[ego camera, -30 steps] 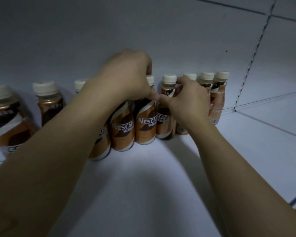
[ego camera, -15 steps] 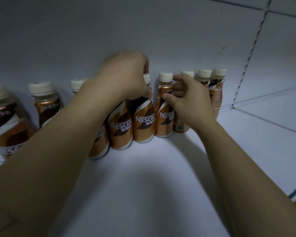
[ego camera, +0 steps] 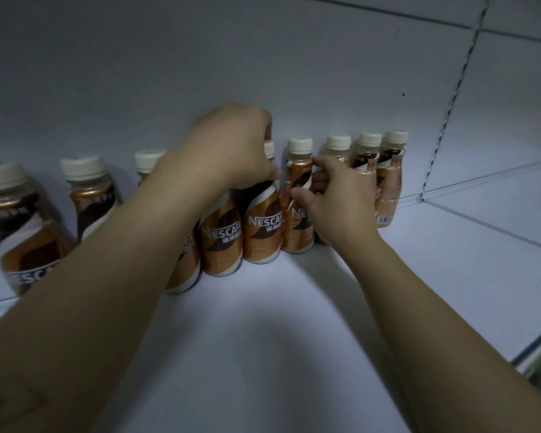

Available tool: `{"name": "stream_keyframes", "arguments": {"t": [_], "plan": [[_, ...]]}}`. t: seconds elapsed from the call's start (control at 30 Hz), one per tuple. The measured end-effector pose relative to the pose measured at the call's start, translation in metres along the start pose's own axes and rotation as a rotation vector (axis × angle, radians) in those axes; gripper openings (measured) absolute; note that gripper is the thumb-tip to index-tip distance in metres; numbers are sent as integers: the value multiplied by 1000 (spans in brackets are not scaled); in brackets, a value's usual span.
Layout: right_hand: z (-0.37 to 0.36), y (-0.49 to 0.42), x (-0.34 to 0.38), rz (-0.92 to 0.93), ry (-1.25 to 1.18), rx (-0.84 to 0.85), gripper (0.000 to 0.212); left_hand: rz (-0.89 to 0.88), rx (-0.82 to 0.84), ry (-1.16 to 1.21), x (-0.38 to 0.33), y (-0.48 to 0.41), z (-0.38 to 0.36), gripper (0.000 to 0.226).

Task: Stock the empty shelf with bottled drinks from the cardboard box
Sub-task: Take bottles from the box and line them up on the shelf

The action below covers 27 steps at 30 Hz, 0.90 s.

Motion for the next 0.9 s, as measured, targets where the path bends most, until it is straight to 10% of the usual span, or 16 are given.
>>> {"name": "stream_keyframes", "arguments": {"t": [0.27, 0.47, 0.9], "plan": [[14, -2, -6, -58, -177, 62, 51, -15, -61, -98, -5, 5, 3, 53], [68, -10, -30, -202, -199, -307, 20, -88, -174, -55, -23, 10, 14, 56], [42, -19, -54, -205, 2, -56, 39, -53, -134, -149, -90, -56, -17, 57]]}}
Point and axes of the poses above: each hand's wrist, its own y-axis away from the middle knuckle, its own z-axis out of the back of the hand, x = y × z, the point moved 6 cm from there along -y, towards the middle knuckle, and after that the axes turned 5 degrees about -y, right-handed, at the moved point
